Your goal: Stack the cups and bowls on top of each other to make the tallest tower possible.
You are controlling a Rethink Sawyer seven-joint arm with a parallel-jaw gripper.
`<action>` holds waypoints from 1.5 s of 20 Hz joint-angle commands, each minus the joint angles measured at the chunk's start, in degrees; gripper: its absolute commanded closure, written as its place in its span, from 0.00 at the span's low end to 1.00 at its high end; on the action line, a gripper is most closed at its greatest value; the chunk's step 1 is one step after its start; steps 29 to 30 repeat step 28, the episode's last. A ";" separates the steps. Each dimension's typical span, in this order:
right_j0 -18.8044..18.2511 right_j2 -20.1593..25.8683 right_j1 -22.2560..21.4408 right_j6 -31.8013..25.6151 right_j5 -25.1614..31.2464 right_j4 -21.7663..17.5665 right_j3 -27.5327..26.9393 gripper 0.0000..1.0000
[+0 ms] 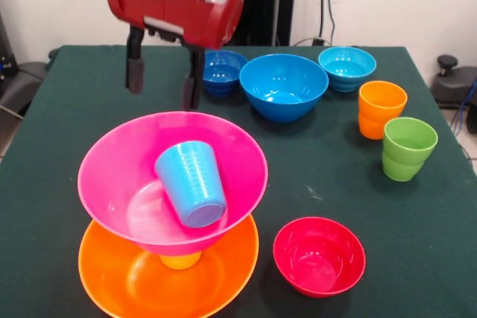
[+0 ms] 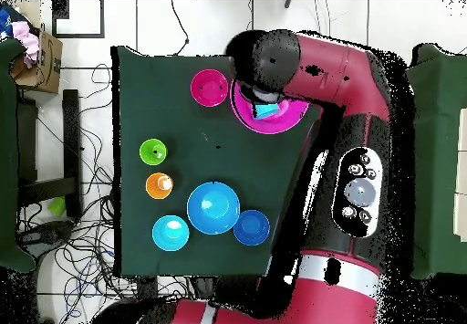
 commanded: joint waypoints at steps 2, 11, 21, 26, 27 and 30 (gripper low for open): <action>-0.58 3.18 -2.03 1.32 4.19 0.01 7.32 0.00; -4.08 3.31 -11.14 -6.82 1.98 -1.67 19.34 0.00; -5.61 3.39 -16.20 -5.80 -6.46 -4.39 29.89 0.00; -5.33 3.06 -16.26 -1.60 -11.87 -5.37 33.01 0.00; -5.36 3.04 -16.29 -1.02 -12.16 -5.28 33.33 0.00; -5.39 3.03 -16.31 -0.44 -12.44 -5.19 33.64 0.00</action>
